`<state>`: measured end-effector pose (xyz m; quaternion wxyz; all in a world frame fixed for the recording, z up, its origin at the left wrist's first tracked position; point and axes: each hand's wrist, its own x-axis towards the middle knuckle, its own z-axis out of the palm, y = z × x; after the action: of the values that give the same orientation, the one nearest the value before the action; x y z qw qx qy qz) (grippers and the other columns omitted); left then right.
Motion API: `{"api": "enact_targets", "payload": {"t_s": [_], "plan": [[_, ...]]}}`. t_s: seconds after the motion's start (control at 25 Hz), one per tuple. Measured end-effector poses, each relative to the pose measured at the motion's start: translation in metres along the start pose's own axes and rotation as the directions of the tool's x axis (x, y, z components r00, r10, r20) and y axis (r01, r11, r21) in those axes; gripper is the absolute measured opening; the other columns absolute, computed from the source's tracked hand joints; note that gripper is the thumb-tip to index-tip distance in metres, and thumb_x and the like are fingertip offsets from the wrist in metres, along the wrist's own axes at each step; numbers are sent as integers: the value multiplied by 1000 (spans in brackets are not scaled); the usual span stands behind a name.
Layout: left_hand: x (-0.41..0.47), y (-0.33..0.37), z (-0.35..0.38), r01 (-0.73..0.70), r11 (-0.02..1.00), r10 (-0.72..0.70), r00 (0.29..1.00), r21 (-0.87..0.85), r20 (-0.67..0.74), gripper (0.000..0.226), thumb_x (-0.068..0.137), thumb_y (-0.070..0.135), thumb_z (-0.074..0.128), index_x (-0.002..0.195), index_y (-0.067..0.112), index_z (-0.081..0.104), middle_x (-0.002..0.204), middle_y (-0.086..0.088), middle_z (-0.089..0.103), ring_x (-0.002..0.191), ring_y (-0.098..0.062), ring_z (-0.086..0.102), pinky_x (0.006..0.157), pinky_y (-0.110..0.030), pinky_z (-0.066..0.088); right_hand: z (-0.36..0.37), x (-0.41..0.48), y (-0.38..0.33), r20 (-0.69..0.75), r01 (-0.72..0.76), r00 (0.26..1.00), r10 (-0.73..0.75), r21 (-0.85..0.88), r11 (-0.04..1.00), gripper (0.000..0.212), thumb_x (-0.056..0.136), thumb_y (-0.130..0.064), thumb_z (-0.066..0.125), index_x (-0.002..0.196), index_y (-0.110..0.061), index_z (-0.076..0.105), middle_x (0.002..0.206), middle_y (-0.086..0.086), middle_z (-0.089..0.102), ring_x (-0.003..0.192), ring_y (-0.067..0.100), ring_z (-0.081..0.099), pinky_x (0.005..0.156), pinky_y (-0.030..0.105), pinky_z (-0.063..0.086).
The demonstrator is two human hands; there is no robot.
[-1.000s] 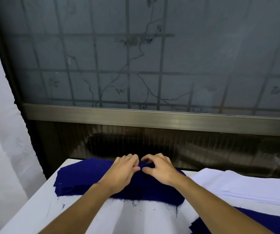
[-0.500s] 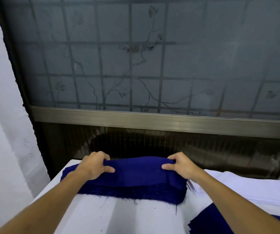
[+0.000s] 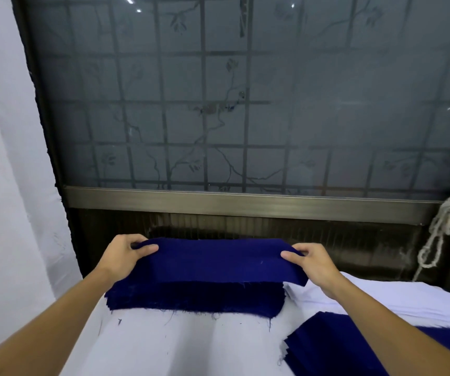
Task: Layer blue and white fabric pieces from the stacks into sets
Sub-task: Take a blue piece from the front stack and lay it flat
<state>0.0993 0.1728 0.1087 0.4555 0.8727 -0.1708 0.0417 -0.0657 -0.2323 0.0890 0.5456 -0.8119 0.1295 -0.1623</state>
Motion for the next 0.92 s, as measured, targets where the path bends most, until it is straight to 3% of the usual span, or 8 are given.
{"api": "enact_targets", "payload": {"t_s": [0.08,0.24,0.44,0.56,0.64,0.8,0.92], "plan": [[-11,14,-1,-39,999,39,999,2,13,10,96,30,68,92,22,73,95,4,74,93,-16,68,87,-37,55,-10,-14,-5,-52,26,998,-28,-29,999,9,96,-25,68,95,-19,76,85,-2,78,80,18,75,73,34,63],[-39,36,6,-78,997,78,997,-2,17,18,97,32,64,87,17,67,89,0,72,84,-16,70,67,-26,53,-33,-48,-11,-78,38,996,-42,-53,998,13,95,-26,68,94,-15,74,85,2,77,81,22,74,75,38,62],[-88,51,31,-88,994,89,996,61,-18,38,101,44,52,81,18,70,72,0,71,70,-15,68,69,-32,53,-58,-100,3,-69,9,997,-15,-89,996,15,96,-31,67,98,-18,74,90,-1,77,84,19,74,74,34,61],[-123,45,55,-42,999,42,999,20,-11,24,105,36,51,101,17,65,96,3,71,87,-17,69,69,-29,55,-68,-138,21,-75,14,997,-22,-98,995,14,99,-33,63,99,-25,75,88,-7,78,79,12,75,58,19,54],[-145,35,70,-2,999,1,1000,-34,-11,18,103,32,56,109,17,64,106,3,68,97,-20,67,73,-29,56,-75,-162,34,-77,19,997,-29,-125,992,20,100,-31,61,91,-25,77,84,-7,78,75,10,74,59,17,51],[-182,15,88,77,984,-78,997,-161,-4,24,96,35,67,85,15,72,81,2,74,78,-20,71,57,-24,51,-86,-204,63,-80,-1,997,-5,-74,997,28,97,-32,65,76,-22,79,80,-2,78,73,9,73,58,14,50],[-205,-2,101,87,987,-82,996,-133,46,23,101,25,63,83,15,73,79,1,75,78,-20,70,65,-28,52,-88,-231,89,-55,-73,996,70,-63,995,31,95,-38,66,74,-19,79,83,0,78,79,15,75,63,18,53]]}}
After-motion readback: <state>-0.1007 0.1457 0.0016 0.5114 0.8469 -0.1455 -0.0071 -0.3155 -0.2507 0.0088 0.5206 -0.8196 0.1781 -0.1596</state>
